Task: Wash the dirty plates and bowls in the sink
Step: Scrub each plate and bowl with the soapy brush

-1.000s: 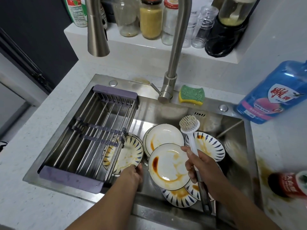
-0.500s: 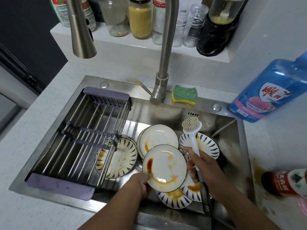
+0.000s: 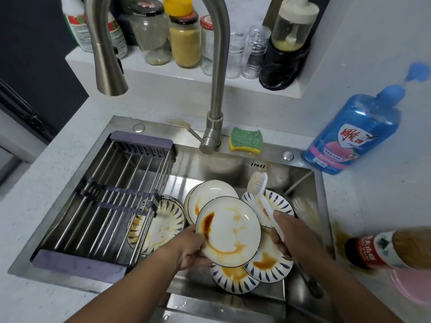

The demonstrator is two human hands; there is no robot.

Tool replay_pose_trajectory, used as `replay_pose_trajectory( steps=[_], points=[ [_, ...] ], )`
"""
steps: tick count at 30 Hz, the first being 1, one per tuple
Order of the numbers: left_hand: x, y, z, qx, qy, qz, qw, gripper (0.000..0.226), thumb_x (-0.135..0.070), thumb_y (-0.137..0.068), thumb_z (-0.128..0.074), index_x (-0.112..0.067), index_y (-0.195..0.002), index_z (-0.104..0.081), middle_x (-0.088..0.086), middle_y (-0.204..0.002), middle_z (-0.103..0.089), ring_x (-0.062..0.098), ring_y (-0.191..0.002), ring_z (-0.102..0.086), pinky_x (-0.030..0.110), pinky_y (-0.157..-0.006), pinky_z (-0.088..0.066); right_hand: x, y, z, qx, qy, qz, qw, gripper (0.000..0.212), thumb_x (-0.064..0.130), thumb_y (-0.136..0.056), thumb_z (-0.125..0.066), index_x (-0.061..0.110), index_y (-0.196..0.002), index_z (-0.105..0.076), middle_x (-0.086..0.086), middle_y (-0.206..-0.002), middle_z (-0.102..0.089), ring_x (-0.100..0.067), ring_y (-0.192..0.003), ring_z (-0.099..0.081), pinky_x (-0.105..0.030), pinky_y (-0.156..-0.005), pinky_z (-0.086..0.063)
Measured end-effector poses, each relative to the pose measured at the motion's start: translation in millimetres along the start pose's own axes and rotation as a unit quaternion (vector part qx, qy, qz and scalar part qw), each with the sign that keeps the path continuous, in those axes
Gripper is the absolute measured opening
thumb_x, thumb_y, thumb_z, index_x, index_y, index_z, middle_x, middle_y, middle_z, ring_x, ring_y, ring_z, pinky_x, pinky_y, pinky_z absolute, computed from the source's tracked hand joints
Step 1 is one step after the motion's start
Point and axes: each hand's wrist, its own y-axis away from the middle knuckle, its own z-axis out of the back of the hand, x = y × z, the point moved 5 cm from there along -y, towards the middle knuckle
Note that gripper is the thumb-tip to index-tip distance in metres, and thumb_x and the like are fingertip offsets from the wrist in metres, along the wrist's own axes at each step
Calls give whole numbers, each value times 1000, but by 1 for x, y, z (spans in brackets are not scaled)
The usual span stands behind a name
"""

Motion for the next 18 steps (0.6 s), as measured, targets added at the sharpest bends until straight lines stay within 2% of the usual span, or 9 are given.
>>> replay_pose_trajectory(
  steps=[2,3,4,5,6,10,13,16,18],
  points=[
    [-15,14,-3,34,-5,-15,999,49,20,-90,-38,-12,-123,-57,17,-109,-73,42,-91,-74,57,-76,-62,17,10,6,-7,134,66,989,42,30,-108,-40,26,-72,-62,5,-55,-53,-7,-47,-45,-26,-54,-38],
    [-25,24,-6,52,-13,-25,998,49,20,-90,-40,-12,-123,-57,18,-111,-73,43,-95,-74,58,-77,-61,26,15,9,-8,196,94,976,36,32,-108,-41,38,-85,-68,10,-63,-60,-3,-56,-51,-26,-61,-42],
    [-33,32,-8,66,-16,-34,997,48,20,-90,-41,-11,-123,-58,19,-113,-74,44,-98,-73,58,-77,-61,33,19,10,-7,261,107,959,29,35,-107,-41,46,-108,-68,15,-79,-67,-2,-71,-59,-27,-69,-45],
    [-40,40,-10,78,-19,-41,996,47,20,-90,-42,-10,-123,-58,21,-114,-73,45,-100,-72,58,-77,-60,42,25,10,-12,329,117,937,32,39,-106,-41,49,-128,-61,16,-100,-72,-6,-88,-63,-28,-79,-47],
    [-47,49,-11,89,-21,-47,995,47,20,-90,-44,-10,-123,-58,21,-115,-73,45,-100,-72,58,-76,-60,53,33,11,-23,392,130,910,36,41,-106,-39,49,-139,-52,13,-114,-71,-11,-99,-64,-30,-85,-49],
    [-69,88,-15,129,-6,-74,989,44,22,-90,-45,-9,-118,-59,21,-110,-71,43,-99,-70,54,-69,-61,94,64,11,-72,540,174,820,37,39,-106,-37,44,-142,-46,5,-115,-71,-23,-101,-66,-37,-85,-53],
    [-81,117,-22,166,-8,-94,982,45,24,-89,-42,-9,-117,-58,20,-106,-70,40,-94,-70,55,-66,-61,119,81,17,-97,554,148,813,33,33,-107,-37,42,-136,-49,-1,-114,-68,-28,-100,-65,-37,-76,-50],
    [-90,138,-31,190,-20,-116,975,51,25,-87,-41,-13,-115,-58,18,-109,-69,41,-98,-69,57,-63,-62,142,99,9,-82,532,145,830,37,32,-108,-35,46,-139,-49,-4,-122,-66,-31,-105,-63,-42,-83,-53],
    [-95,146,-34,198,-23,-124,972,58,26,-85,-39,-13,-124,-56,21,-118,-64,45,-106,-65,58,-61,-62,153,114,-1,-62,527,152,834,40,35,-108,-35,51,-143,-46,-2,-126,-64,-29,-110,-61,-41,-87,-53]
  ],
)
